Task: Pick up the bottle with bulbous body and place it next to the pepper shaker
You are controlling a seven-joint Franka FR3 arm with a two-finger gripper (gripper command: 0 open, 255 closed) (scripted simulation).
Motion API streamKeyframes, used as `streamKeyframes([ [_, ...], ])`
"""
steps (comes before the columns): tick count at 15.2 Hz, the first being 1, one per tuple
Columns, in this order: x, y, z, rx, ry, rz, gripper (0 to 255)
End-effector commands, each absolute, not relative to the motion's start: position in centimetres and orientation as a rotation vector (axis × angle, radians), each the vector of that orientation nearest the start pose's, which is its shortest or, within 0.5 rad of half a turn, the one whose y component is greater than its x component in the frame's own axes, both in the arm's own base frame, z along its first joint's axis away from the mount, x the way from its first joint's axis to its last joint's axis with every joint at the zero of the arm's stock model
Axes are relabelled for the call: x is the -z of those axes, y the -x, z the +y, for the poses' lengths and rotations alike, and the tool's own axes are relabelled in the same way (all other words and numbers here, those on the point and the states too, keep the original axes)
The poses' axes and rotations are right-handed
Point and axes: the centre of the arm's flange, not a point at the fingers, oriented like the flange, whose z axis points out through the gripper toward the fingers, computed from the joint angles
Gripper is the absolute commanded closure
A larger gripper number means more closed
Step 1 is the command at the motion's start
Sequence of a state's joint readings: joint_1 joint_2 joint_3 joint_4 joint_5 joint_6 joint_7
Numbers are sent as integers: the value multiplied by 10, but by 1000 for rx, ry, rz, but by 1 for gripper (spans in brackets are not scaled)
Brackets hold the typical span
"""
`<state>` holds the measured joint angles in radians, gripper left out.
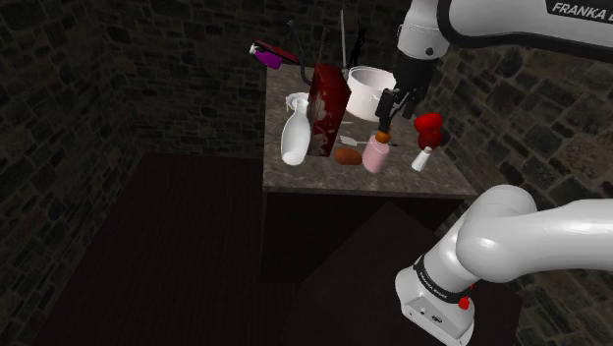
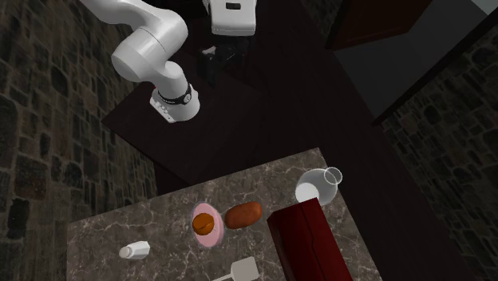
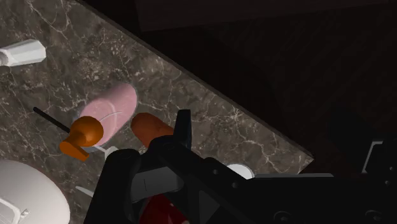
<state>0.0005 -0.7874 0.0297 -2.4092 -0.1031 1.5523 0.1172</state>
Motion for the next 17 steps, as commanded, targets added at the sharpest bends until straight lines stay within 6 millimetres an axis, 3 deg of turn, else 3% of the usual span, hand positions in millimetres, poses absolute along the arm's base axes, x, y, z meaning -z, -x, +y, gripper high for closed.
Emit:
streamKeyframes([
  [1, -565, -303, 0, -100, 3265, 155, 0],
  [17, -505, -508, -40, -157, 3193, 9, 0],
])
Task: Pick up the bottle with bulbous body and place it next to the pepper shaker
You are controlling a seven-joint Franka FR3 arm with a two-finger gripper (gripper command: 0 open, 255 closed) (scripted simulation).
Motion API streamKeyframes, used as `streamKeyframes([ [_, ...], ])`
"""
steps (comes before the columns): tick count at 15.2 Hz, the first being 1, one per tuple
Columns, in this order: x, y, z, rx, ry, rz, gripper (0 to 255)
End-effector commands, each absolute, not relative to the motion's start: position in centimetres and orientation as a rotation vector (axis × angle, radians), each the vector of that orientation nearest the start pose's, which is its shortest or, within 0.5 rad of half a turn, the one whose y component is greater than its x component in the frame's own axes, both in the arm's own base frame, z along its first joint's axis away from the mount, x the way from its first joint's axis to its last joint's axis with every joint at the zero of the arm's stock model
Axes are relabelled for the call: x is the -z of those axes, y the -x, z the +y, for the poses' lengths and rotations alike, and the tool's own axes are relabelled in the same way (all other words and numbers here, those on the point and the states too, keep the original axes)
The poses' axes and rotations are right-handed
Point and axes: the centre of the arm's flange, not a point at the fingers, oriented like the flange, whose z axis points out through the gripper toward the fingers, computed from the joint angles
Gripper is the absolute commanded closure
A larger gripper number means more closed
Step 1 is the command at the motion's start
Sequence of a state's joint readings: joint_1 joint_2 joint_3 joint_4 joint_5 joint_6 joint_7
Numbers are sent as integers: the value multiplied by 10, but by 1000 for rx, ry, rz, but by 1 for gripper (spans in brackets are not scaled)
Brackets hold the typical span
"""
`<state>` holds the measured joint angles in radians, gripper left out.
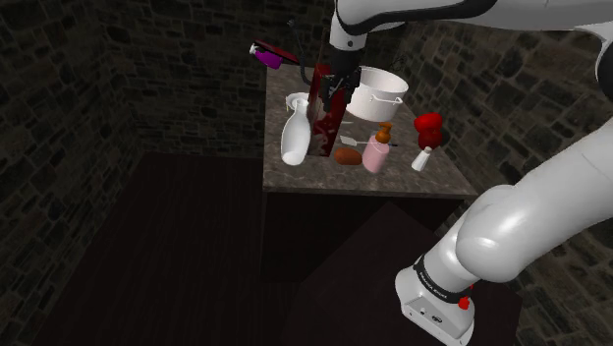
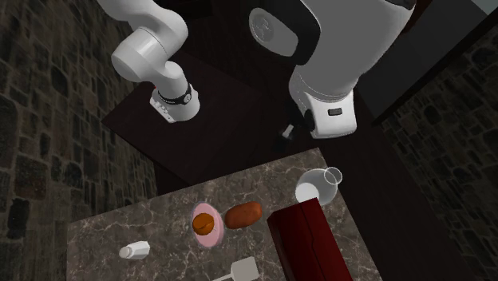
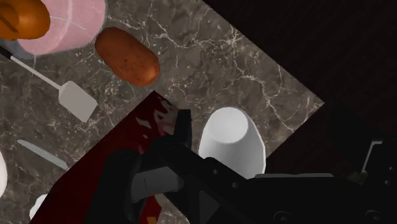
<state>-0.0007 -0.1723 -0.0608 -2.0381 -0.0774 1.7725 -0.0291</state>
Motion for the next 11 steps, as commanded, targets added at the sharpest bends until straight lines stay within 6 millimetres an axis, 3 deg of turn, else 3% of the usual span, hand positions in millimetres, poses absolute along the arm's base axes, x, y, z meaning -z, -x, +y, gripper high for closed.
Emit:
streamKeyframes([
  [1, -501, -520, -42, -161, 3189, 0, 0],
  [10, -463, -636, -54, -192, 3145, -79, 0],
  [11, -461, -641, -55, -193, 3143, -82, 0],
])
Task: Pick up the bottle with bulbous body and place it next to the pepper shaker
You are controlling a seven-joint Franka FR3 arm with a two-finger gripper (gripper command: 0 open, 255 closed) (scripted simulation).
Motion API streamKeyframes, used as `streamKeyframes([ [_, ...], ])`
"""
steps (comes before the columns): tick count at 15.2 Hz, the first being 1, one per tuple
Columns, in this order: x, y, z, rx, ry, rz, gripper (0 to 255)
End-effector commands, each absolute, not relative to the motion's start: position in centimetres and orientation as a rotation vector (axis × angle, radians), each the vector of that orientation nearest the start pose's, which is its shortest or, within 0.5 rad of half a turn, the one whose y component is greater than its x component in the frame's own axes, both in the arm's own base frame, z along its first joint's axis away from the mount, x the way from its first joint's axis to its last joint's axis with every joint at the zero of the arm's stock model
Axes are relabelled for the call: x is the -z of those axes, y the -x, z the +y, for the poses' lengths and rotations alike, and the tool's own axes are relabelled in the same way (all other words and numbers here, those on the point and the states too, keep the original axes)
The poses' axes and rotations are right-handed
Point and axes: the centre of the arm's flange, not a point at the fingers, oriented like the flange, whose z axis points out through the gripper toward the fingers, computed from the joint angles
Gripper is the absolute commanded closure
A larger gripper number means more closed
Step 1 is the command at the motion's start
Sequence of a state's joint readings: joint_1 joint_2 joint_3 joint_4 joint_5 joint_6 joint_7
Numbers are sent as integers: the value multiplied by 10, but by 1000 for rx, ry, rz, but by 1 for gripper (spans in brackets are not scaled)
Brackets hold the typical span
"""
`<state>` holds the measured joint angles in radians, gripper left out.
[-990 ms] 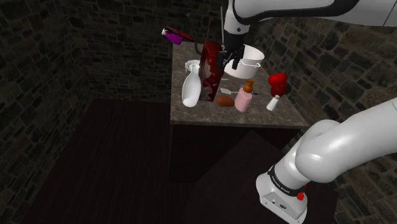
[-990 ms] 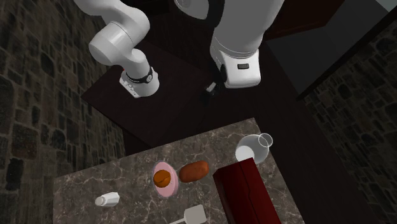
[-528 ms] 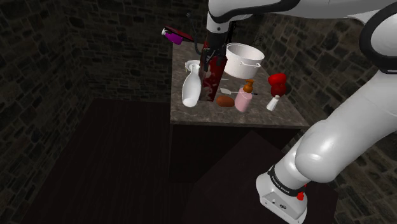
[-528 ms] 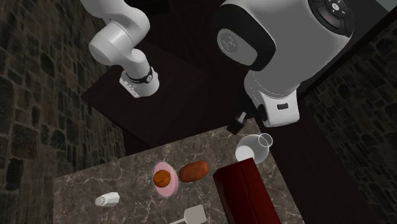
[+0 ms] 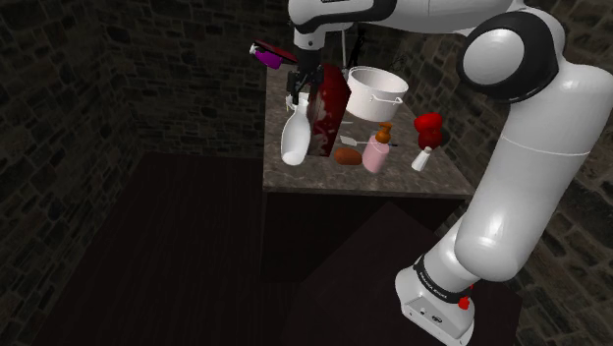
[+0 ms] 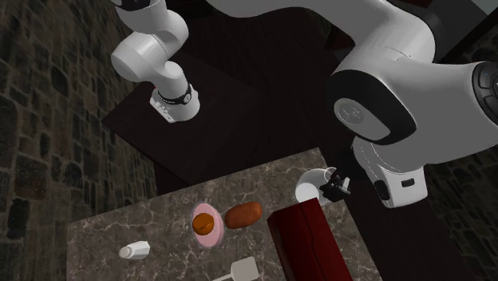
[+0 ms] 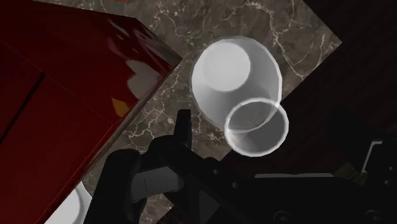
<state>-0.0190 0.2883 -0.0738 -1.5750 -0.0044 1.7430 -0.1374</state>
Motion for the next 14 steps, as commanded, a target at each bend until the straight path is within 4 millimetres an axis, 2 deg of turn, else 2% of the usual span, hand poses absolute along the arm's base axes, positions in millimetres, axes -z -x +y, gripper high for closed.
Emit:
streamKeyframes([
  [1, -456, -640, -55, -193, 3143, -82, 0],
  [7, -421, -636, -55, -193, 3143, -82, 0],
  [14, -421, -636, -55, -193, 3143, -82, 0],
])
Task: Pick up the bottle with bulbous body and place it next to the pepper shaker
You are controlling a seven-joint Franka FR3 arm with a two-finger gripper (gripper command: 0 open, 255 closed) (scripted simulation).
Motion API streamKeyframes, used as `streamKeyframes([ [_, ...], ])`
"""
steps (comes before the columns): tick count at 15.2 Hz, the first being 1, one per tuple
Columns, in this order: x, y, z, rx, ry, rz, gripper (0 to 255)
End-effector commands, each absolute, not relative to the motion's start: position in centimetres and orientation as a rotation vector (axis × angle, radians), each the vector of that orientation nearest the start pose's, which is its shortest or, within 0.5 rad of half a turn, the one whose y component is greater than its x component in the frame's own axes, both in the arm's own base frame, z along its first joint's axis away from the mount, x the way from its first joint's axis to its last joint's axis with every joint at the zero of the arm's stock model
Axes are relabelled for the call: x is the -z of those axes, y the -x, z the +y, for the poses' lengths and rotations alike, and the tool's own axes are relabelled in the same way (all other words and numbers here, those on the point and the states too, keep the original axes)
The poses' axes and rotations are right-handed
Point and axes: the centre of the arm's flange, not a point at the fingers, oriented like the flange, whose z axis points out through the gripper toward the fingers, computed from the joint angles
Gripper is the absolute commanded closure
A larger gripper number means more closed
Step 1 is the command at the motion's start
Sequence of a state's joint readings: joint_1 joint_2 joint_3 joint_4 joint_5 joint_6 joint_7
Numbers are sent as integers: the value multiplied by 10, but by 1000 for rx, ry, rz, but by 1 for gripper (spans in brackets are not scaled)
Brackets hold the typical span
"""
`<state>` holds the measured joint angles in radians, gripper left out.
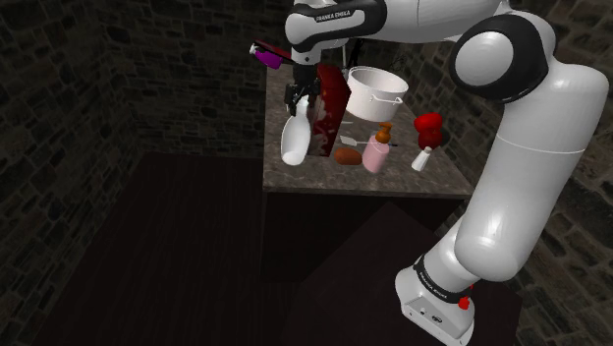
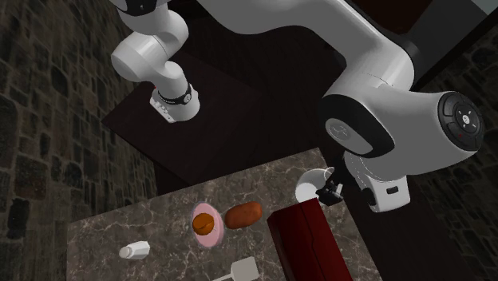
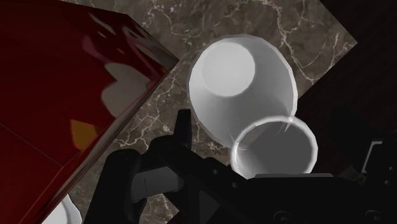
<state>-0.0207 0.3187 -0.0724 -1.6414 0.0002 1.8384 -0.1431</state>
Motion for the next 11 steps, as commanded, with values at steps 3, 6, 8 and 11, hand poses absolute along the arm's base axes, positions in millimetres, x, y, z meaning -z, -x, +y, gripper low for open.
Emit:
streamKeyframes([
  [3, -421, -636, -55, -193, 3143, -82, 255],
  [6, -421, -636, -55, -193, 3143, -82, 255],
  [8, -421, -636, -55, -193, 3143, -82, 255],
  [11, -421, -636, -55, -193, 3143, -82, 255],
])
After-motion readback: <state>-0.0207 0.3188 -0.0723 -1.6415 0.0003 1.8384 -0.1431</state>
